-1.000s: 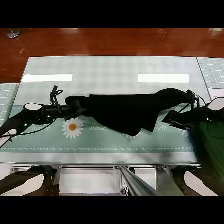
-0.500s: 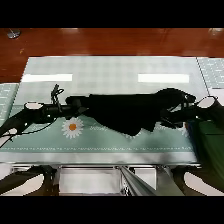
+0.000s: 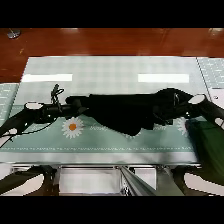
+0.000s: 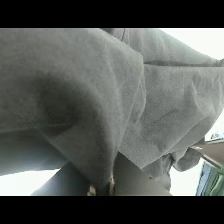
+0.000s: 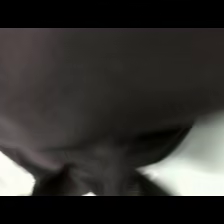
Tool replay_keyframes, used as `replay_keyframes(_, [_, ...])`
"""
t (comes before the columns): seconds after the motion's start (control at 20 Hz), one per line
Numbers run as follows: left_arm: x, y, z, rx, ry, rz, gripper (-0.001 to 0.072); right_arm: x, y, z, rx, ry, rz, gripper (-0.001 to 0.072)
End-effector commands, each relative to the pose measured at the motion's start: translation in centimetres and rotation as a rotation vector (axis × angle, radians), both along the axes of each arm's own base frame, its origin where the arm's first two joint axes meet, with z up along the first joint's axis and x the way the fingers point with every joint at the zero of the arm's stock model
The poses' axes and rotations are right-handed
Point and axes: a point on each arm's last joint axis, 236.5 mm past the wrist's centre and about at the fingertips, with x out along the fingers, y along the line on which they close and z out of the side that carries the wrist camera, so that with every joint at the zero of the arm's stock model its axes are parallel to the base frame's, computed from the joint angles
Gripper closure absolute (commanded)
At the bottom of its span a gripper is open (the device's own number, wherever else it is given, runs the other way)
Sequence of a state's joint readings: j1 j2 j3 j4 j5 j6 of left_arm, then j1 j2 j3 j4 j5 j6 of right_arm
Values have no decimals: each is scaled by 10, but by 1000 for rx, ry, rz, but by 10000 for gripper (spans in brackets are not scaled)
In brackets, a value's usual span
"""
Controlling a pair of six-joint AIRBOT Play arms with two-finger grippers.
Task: Fold the shirts.
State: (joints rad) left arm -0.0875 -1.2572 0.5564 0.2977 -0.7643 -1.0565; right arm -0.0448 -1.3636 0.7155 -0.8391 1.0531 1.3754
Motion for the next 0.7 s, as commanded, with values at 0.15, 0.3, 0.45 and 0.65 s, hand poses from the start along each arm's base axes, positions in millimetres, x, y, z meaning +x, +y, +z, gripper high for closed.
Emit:
replay_keyframes(0.15, [9, 6, 21, -28, -30, -43, 670, 14, -4, 26, -98, -37, 205, 690])
replay_keyframes(0.3, [41, 6, 93, -78, -186, -87, 671, 60, -27, 85, -186, -197, 198, 689])
replay_keyframes(0.45, [80, 7, 202, -85, -433, -76, 672, 116, -45, 196, -245, -495, 111, 690])
replay_keyframes(0.65, [85, 9, 373, -55, -809, -85, 672, 124, -59, 381, -345, -949, 40, 690])
